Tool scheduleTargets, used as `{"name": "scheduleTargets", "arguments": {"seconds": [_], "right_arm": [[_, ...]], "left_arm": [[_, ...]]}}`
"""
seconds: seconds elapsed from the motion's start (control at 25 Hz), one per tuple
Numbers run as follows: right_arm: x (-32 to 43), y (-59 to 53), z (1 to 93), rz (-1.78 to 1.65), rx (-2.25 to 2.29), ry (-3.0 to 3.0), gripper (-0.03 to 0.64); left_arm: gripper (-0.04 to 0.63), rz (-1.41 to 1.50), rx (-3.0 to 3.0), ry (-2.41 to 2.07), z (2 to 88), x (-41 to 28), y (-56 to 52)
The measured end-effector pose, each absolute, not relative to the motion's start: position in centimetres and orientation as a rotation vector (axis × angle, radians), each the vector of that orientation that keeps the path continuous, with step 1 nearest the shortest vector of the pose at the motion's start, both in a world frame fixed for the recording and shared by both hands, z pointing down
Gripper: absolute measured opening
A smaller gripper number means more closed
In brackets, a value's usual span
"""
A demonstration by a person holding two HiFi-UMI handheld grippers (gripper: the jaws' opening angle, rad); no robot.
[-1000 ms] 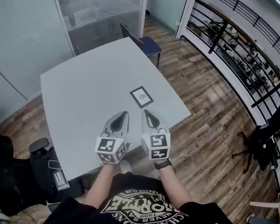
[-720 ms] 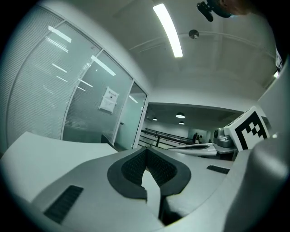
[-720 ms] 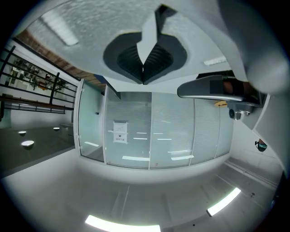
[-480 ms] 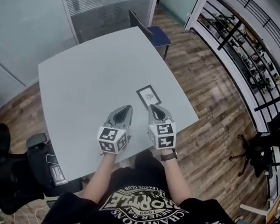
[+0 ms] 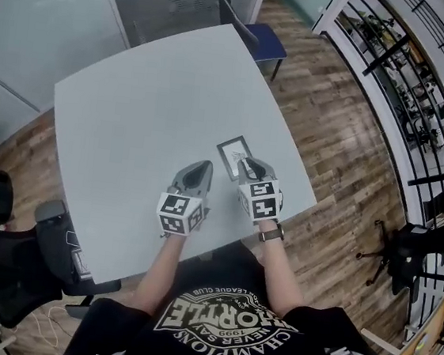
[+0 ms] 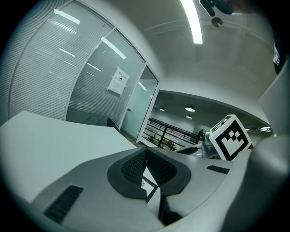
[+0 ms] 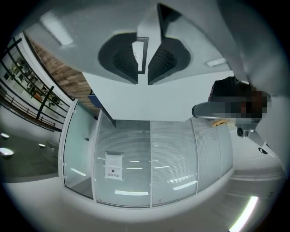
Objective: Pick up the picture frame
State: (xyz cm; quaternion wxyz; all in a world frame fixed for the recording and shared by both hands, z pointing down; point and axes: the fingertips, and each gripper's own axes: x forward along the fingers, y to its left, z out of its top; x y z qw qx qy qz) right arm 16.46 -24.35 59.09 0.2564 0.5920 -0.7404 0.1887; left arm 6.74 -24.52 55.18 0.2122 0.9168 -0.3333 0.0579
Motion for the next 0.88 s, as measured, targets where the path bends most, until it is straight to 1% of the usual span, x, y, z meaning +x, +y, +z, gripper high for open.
{"name": "scheduleTargets", "arguments": {"seconds": [0.04, 0.24, 0.28, 0.32, 0.76, 0.88], "right_arm": [[17.0, -25.3, 60.0, 0.528, 1.589, -2.003, 0.066], [18.8, -28.3, 63.7, 0.615, 1.501, -1.995, 0.154], [19.0, -28.8, 64.4, 0.63, 1.485, -1.995, 0.163], [19.2, -29.2, 65.2, 0.646, 1.471, -1.994, 0.167], [20.9, -32.7, 72.2, 0.765, 1.327, -1.927, 0.301], [21.1, -33.2, 73.7, 0.78, 1.295, -1.9, 0.355]], "left_arm": [[0.005, 0.172, 2.538, -0.923, 55.7, 7.4, -25.4], [0.005, 0.228, 2.5, -0.922, 58.2, 9.9, -28.3], [0.005, 0.236, 2.492, -0.925, 58.6, 10.1, -28.7], [0.005, 0.246, 2.483, -0.929, 59.1, 10.2, -29.1], [0.005, 0.339, 2.377, -0.978, 63.8, 10.9, -32.6], [0.005, 0.356, 2.357, -0.993, 64.6, 10.7, -33.3]]}}
